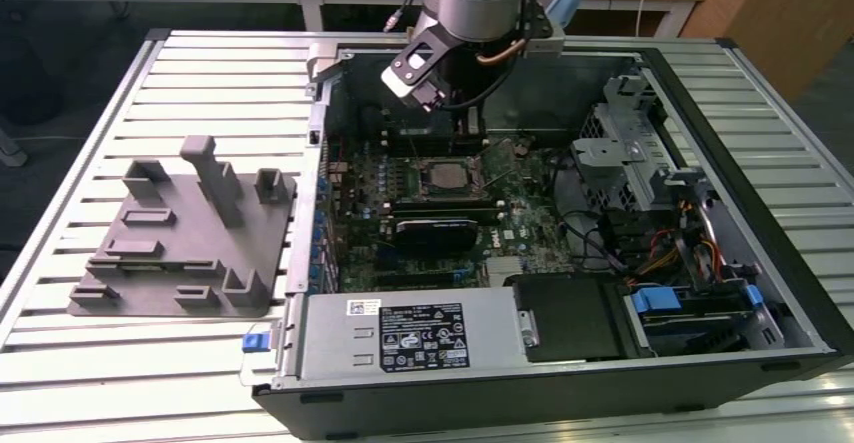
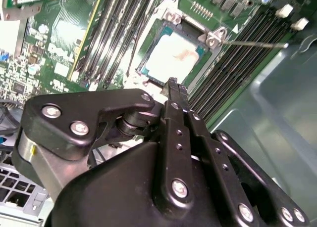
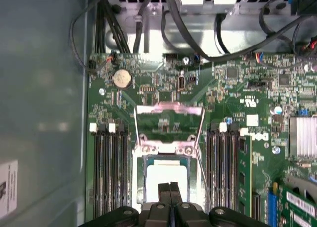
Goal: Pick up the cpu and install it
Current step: 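Close the cpu cover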
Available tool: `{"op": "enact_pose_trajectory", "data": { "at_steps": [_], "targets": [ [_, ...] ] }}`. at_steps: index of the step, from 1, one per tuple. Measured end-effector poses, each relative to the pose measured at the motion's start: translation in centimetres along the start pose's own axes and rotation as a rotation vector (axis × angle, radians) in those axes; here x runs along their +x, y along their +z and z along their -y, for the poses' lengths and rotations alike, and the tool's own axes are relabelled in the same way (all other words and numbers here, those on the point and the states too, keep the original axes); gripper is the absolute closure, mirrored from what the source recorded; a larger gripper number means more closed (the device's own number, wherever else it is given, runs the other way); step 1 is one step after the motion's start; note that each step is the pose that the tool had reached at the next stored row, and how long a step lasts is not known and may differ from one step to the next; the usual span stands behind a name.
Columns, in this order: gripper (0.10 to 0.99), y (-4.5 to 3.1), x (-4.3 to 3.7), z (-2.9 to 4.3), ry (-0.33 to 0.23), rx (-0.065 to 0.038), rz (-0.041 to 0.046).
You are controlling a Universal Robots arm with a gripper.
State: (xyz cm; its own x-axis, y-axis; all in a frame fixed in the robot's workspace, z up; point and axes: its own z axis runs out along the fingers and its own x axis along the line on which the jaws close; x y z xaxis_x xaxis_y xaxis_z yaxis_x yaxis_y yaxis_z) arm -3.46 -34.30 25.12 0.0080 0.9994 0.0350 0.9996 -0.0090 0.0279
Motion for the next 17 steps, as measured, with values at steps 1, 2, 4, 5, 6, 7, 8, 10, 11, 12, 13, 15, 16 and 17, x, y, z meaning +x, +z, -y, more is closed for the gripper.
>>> {"op": "enact_pose_trajectory", "data": {
  "at_steps": [1,2,4,5,6,7,8,10,11,12,13,15,16,17],
  "targets": [
    [0.980,0.01,0.00,-0.20,0.000,0.000,0.0000],
    [0.980,0.01,0.00,-0.41,0.000,0.000,0.0000],
    [0.980,0.03,0.01,-0.87,0.000,0.000,-0.0001],
    [0.980,0.03,0.01,-1.10,0.000,0.000,-0.0001],
    [0.980,0.04,0.01,-1.34,0.000,0.000,0.0000],
    [0.980,0.05,0.01,-1.59,0.000,0.000,-0.0001],
    [0.980,0.05,0.01,-1.83,0.000,0.000,0.0000],
    [0.980,0.06,0.02,-2.29,0.000,0.000,0.0000],
    [0.980,0.07,0.02,-2.53,0.000,0.000,-0.0001],
    [0.980,0.08,0.02,-2.78,0.000,0.000,-0.0001],
    [0.980,0.09,0.02,-3.06,0.000,0.000,-0.0001],
    [0.980,0.11,0.03,-3.71,0.000,0.000,-0.0001],
    [0.980,0.11,0.03,-4.02,0.000,0.000,0.0000],
    [0.980,0.12,0.04,-4.26,0.000,0.000,0.0000]
  ]
}}
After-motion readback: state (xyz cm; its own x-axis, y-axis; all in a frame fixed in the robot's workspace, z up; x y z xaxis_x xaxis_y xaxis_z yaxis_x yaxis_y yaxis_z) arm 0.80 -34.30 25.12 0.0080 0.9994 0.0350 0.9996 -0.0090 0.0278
